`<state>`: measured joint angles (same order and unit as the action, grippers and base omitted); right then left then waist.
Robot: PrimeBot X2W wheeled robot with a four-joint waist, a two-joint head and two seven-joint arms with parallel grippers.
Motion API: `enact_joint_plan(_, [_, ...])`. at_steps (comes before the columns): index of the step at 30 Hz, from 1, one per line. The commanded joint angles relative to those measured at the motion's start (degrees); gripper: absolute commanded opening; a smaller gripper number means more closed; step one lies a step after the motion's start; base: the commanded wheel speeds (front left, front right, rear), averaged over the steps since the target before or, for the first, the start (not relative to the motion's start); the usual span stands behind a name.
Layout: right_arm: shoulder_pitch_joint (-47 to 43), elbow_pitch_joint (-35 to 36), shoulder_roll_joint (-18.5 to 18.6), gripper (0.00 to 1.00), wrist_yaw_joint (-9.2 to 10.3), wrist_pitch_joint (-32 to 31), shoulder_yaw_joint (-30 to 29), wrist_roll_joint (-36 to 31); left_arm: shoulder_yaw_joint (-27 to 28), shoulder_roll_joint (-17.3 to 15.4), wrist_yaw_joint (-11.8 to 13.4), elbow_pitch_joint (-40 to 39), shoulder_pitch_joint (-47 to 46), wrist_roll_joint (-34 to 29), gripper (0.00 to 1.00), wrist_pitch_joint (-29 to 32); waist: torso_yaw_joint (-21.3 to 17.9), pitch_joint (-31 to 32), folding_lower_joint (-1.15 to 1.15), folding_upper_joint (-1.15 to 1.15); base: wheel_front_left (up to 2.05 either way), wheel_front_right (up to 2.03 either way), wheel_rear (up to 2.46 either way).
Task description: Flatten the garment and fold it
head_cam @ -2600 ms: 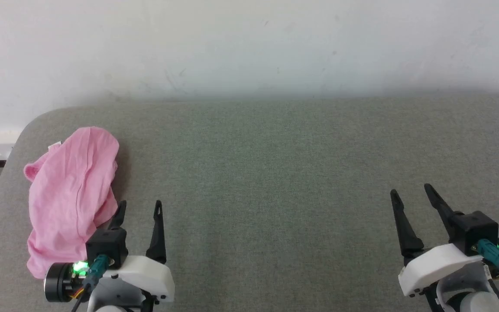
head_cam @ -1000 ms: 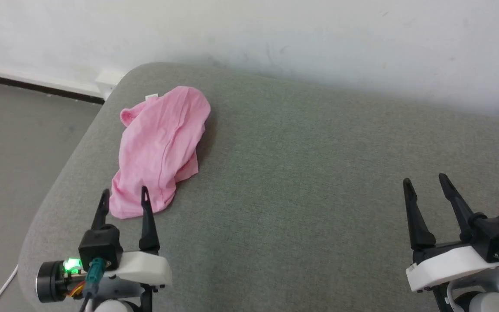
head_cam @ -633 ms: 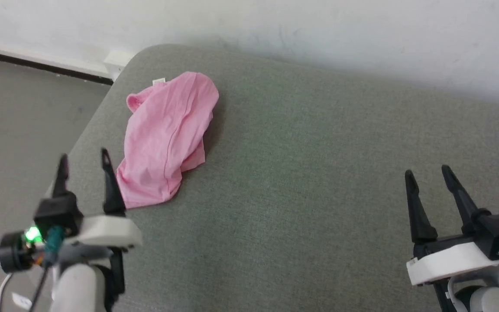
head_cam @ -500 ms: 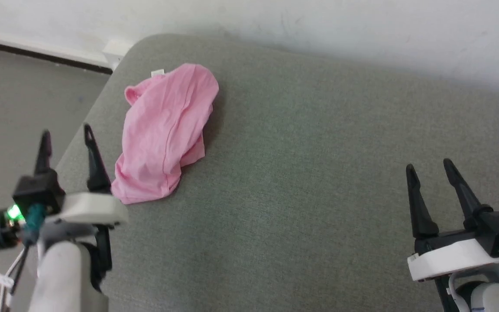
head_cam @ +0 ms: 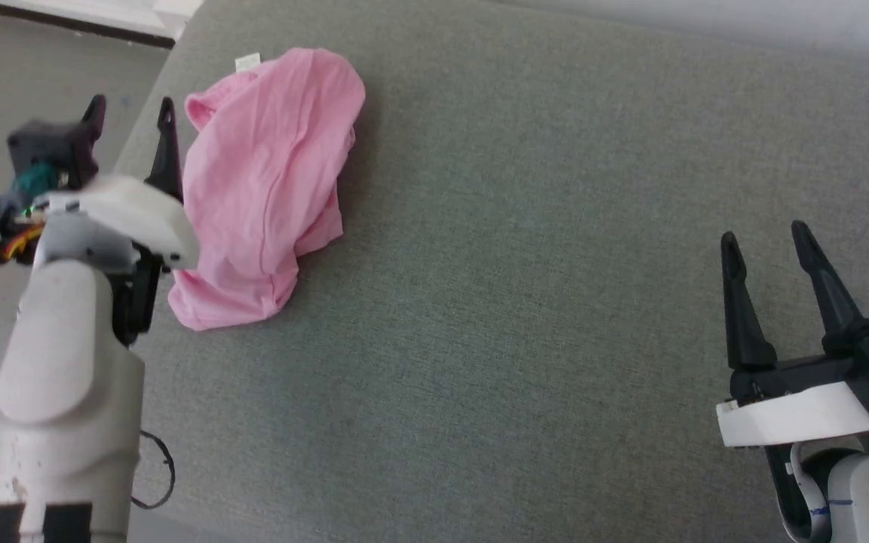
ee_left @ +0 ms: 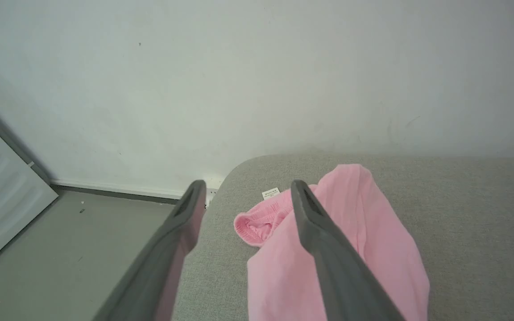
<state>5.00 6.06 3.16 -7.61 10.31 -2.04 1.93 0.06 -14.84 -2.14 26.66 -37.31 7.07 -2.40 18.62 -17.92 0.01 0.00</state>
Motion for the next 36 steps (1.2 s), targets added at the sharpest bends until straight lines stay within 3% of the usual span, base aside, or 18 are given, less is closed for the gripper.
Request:
enact_joint_plan(1, [1.0,0.5,0.0,1.00,0.09,0.6,-0.2,-0.2,-0.4,-0.5,-0.8,1.8,-2.2,0.7,1.00,1.3,-0.3,-2.1,-0.01,0.00,0.00,0.00,0.00])
enact_joint_plan(9, [3.3,1.3,0.7,1.00,0.09,1.5,1.2,0.0,-3.7,-2.5,-3.6,12.4,-12.2,8.3,1.00,18.4,-2.0,-6.4,-0.01,0.00,0.00,0.00,0.00])
enact_joint_plan(17, [4.9,2.5,0.9,1.00,0.10,2.5,1.5,-0.1,-14.8,-6.7,-4.2,13.4,-16.1,21.0,1.00,37.0,-3.8,-11.0,-0.01,0.00,0.00,0.00,0.00])
enact_joint_plan(22, [6.0,3.1,1.2,1.00,0.11,3.1,1.3,0.0,-21.4,-10.0,-4.5,14.1,-17.1,25.5,1.00,43.6,-4.0,-13.3,-0.01,0.00,0.00,0.00,0.00])
enact_joint_plan(26, [6.5,3.1,1.2,1.00,0.11,3.6,1.1,0.1,-24.9,-10.3,-4.7,15.8,-17.9,28.8,1.00,45.9,-3.6,-13.7,-0.01,0.00,0.00,0.00,0.00])
enact_joint_plan(27, [6.5,3.1,1.2,1.00,0.11,3.7,1.3,0.1,-25.7,-10.6,-4.8,16.1,-18.2,29.6,0.81,46.1,-3.5,-13.6,-0.01,0.00,0.00,0.00,0.00])
enact_joint_plan(28, [6.5,3.0,1.1,1.00,0.11,3.8,1.4,0.2,-26.6,-11.1,-4.9,16.5,-18.6,30.1,0.00,46.5,-3.4,-13.4,-0.01,0.00,0.00,0.00,0.00])
enact_joint_plan(36, [5.1,1.6,0.2,1.00,0.12,4.7,0.9,0.7,-33.5,-18.1,-5.3,14.4,-24.0,34.5,0.00,46.5,-2.7,-8.4,-0.01,0.00,0.00,0.00,0.00])
